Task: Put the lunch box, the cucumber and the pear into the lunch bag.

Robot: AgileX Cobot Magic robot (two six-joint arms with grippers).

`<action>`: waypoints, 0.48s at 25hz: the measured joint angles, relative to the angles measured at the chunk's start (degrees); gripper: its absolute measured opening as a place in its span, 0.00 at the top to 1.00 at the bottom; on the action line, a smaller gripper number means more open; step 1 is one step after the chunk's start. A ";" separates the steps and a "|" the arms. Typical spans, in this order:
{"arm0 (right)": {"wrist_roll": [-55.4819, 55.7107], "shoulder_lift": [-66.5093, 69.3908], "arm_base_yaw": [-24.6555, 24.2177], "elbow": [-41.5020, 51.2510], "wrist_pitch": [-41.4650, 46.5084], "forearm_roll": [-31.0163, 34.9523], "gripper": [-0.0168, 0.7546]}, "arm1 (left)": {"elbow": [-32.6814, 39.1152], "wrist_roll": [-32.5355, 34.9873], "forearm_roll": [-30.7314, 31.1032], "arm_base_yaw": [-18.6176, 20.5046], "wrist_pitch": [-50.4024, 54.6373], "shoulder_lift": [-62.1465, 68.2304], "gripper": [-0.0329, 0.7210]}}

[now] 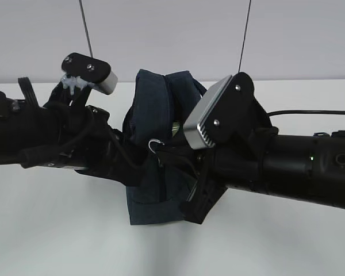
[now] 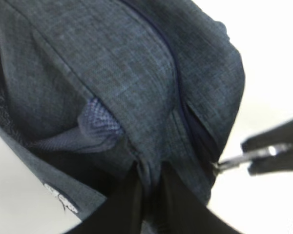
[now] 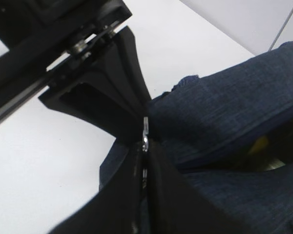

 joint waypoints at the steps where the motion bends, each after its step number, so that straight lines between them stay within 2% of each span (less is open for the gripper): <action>1: 0.00 0.00 0.00 -0.62 0.67 0.13 0.98 | 0.00 0.00 0.15 0.00 0.23 0.00 0.95; 12: 0.00 0.00 -1.20 -3.54 3.75 0.13 0.98 | 0.00 0.00 1.72 0.00 0.69 -0.05 0.95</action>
